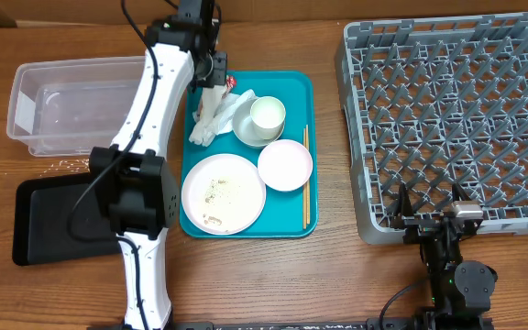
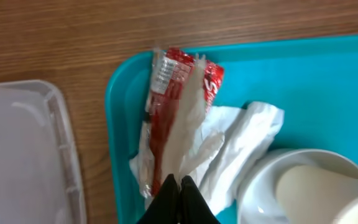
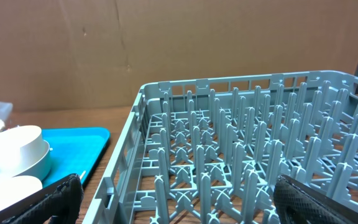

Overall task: Sort waste into correct bins and load items into the dishwasher
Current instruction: 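Carry the tissue with the left gripper and drop it into the clear bin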

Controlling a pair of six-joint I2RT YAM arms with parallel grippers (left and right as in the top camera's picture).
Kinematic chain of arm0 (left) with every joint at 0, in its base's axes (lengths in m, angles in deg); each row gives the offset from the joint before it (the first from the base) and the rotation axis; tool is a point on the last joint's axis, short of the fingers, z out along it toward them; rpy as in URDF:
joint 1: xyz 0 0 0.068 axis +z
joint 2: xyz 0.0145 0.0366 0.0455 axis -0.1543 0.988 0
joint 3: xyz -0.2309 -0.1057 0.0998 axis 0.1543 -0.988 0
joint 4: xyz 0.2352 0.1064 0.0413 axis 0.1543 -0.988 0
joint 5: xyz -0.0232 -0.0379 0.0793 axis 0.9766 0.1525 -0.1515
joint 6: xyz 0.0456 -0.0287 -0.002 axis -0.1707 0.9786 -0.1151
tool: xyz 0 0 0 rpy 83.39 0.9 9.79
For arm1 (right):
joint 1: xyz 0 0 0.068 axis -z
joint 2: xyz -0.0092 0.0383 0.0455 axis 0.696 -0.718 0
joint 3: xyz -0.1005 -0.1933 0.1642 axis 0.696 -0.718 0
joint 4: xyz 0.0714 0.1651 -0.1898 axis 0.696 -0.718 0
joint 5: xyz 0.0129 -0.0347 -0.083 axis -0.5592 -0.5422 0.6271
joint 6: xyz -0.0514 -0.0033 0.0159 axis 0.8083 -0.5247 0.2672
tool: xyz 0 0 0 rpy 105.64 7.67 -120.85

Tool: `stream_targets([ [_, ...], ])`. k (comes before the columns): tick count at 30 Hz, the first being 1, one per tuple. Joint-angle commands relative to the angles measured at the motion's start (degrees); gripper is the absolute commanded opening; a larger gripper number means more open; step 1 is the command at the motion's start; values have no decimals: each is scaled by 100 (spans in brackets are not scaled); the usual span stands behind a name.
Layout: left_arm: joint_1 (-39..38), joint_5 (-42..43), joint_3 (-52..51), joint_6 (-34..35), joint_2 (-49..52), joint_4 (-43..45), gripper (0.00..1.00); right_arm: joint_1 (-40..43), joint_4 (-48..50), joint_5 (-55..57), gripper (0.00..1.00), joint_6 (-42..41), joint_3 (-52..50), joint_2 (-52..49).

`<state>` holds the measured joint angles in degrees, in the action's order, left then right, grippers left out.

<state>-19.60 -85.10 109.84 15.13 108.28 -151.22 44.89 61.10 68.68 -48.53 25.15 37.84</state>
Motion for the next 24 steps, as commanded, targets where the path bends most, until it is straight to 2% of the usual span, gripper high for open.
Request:
stream_targets([
  [1,70,-20,404,260,-326,-267,4,37,37,26,100,42,-59,46],
  [6,166,-240,780,264,-391,-518,4,37,37,26,100,42,-59,46],
  [13,487,-120,1384,481,-704,-651,4,37,37,26,100,42,-59,46],
  [17,756,-520,1432,522,-922,-658,4,37,37,26,100,42,-59,46],
  [24,1429,-1397,1412,1373,-942,-684,4,37,37,28,100,42,-59,46],
])
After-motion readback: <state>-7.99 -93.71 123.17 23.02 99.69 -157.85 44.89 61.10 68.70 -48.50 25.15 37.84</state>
